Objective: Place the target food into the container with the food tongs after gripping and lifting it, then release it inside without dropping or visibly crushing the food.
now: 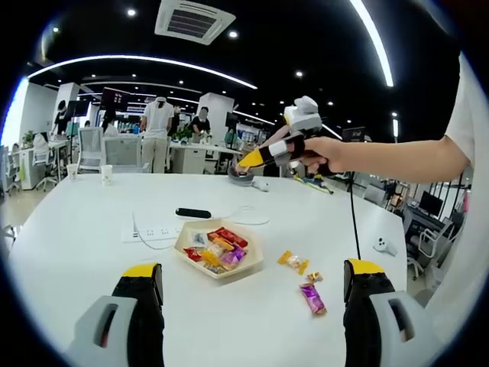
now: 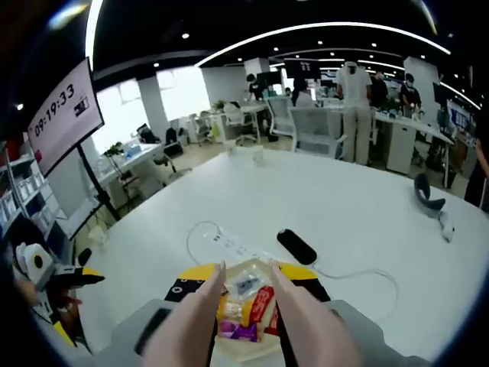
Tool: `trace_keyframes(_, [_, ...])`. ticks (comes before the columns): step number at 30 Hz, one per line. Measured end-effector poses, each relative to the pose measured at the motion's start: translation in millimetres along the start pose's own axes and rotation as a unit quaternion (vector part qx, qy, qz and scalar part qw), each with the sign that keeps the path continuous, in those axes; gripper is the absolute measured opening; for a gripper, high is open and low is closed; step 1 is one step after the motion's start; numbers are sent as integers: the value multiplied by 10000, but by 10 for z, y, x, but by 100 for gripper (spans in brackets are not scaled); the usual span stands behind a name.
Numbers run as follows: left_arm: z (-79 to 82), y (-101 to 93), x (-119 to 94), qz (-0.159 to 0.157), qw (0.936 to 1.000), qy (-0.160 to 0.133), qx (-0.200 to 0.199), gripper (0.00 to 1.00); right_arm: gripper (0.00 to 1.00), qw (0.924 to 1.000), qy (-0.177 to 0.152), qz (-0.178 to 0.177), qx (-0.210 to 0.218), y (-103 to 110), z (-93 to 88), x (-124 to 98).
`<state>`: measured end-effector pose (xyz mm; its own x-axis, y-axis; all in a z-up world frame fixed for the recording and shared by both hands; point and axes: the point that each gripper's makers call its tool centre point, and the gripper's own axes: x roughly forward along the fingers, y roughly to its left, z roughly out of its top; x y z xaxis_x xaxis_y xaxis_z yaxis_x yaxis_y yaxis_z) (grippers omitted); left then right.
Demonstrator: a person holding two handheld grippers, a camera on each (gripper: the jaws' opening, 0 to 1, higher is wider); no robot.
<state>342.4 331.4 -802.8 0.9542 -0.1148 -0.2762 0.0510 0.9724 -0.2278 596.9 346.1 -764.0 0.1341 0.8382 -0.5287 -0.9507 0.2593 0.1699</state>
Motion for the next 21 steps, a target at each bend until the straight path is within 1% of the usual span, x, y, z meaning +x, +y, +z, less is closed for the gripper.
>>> trace_keyframes(3, [19, -37, -14, -21, 10000, -26, 12, 99, 29, 9999, 18, -122, -117, 9, 7, -68])
trace_keyframes(5, [34, -64, -28, -46, 10000, -49, 34, 99, 29, 9993, 82, -219, -281, -70, 14, -59])
trace_keyframes(8, [80, -100, -29, -97, 9999, -64, 98, 99, 29, 9994, 15, -268, -217, -61, 98, -112])
trace_keyframes(11, [128, -116, -18, -133, 9998, -83, 156, 99, 29, 9994, -32, -327, -144, -43, 132, -141])
trace_keyframes(14, [186, -123, -15, -152, 9996, -145, 202, 99, 28, 9994, -5, -336, -86, -26, 113, -125])
trace_keyframes(17, [278, -167, -18, -243, 9992, -202, 227, 99, 28, 9995, 79, -303, -44, 106, 20, -151])
trace_keyframes(19, [297, -174, -15, -259, 9990, -187, 327, 99, 28, 9994, 100, -324, -79, 113, -5, -156])
trace_keyframes(21, [299, -181, -15, -272, 9989, -175, 344, 99, 28, 9994, 109, -325, -40, 101, -8, -157])
